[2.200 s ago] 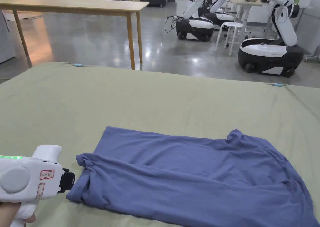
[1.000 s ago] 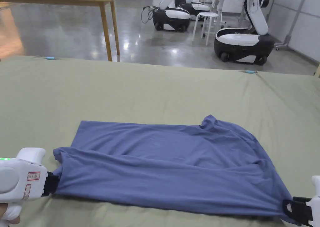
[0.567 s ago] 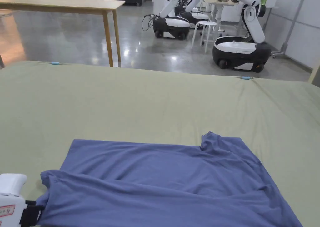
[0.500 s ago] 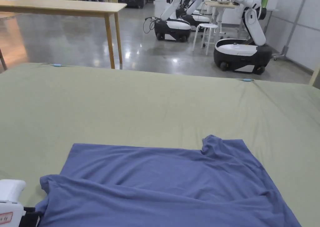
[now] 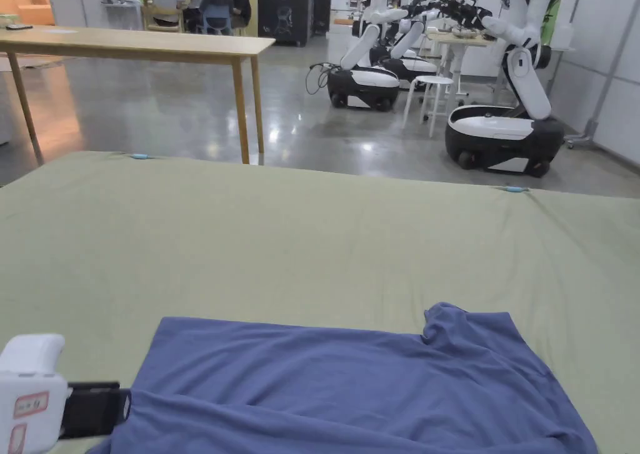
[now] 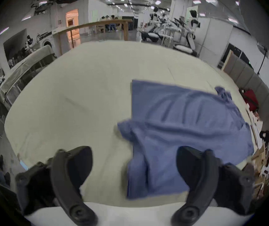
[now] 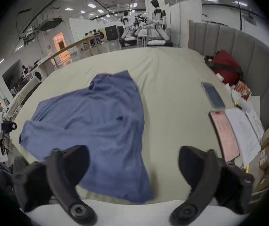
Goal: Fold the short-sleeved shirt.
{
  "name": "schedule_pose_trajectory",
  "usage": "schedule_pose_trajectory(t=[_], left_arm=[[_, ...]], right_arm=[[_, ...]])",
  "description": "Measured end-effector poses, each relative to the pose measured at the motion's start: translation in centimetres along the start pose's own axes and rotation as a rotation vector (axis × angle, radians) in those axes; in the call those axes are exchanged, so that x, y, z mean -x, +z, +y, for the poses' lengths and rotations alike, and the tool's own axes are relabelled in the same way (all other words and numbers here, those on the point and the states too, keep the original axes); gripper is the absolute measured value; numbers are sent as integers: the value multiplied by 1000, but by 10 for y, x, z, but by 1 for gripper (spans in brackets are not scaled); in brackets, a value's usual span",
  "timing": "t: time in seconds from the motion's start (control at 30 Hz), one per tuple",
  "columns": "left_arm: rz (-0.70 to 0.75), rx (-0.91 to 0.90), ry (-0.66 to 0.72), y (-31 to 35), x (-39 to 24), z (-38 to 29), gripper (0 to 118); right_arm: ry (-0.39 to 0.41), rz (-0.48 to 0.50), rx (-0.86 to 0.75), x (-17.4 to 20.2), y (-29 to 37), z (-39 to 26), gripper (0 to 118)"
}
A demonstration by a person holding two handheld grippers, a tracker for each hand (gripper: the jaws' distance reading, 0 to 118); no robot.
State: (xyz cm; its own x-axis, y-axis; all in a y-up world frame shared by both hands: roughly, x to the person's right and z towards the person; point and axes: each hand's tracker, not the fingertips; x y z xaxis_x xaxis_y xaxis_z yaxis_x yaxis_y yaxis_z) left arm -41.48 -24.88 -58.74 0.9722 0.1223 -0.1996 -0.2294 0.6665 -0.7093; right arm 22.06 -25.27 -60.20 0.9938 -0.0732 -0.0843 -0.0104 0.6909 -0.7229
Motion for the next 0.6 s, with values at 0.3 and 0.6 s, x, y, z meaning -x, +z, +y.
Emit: schedule_pose_trajectory(t=[0.3,0.6], left_arm=[[14,10,-30,-115,-14,100,1],[112,164,-89,-210,-15,113,113]], right_arm=[[32,14,-7,24,-73,73,1],[54,-11,58,19,-127,98,1]])
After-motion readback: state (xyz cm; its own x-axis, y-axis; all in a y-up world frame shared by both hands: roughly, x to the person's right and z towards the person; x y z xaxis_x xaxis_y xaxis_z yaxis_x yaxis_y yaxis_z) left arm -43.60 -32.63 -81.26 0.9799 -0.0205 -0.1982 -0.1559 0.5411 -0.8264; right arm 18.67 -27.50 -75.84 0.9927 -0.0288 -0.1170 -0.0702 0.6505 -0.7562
